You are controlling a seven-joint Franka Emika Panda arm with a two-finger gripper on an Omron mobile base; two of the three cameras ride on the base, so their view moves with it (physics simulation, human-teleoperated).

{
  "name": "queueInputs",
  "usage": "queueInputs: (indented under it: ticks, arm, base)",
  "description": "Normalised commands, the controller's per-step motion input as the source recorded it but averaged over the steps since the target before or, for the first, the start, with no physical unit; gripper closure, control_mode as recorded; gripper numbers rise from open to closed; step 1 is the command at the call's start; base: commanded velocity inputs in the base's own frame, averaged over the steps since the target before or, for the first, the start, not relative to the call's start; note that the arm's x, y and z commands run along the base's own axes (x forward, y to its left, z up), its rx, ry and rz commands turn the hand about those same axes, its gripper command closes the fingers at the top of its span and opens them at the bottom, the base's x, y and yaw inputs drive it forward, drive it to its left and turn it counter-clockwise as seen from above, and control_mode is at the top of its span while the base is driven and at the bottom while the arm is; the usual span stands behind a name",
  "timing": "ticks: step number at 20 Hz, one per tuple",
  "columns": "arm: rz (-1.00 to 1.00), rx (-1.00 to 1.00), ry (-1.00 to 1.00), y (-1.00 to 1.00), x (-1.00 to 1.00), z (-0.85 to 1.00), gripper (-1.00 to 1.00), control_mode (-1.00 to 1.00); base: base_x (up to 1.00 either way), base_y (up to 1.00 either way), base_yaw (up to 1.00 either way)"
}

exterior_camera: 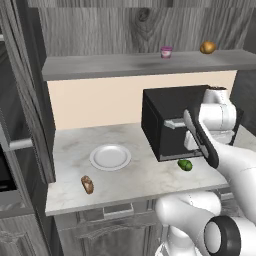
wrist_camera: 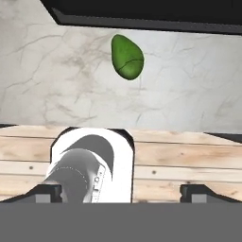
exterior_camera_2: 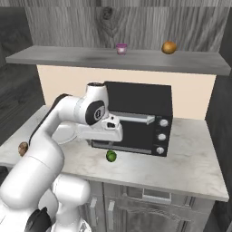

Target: Pick the avocado and bread from the counter and place them on the plate. Then pick the jam from the cabinet and place it next to the plate. Lastly close the cabinet door.

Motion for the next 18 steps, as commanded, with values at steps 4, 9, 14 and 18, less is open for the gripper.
queueInputs:
  ticks: [4, 9, 14, 18]
  arm:
    - [0.00, 0.00, -0.01, -0.04, 0.00, -0.39, -1.00, -1.00]
    - [0.00, -0.01, 0.00, 0.00, 0.10, -0.43, -1.00, -1.00]
    - [0.00, -0.03, 0.00, 0.00, 0.19, -0.33, -1.00, -1.00]
    - [0.02, -0.02, 0.00, -0.01, 0.24, -0.19, -1.00, -1.00]
  base:
    - [0.00, 0.00, 0.00]
    - [0.00, 0.00, 0.00]
    - [0.00, 0.00, 0.00]
    - [0.00, 0.00, 0.00]
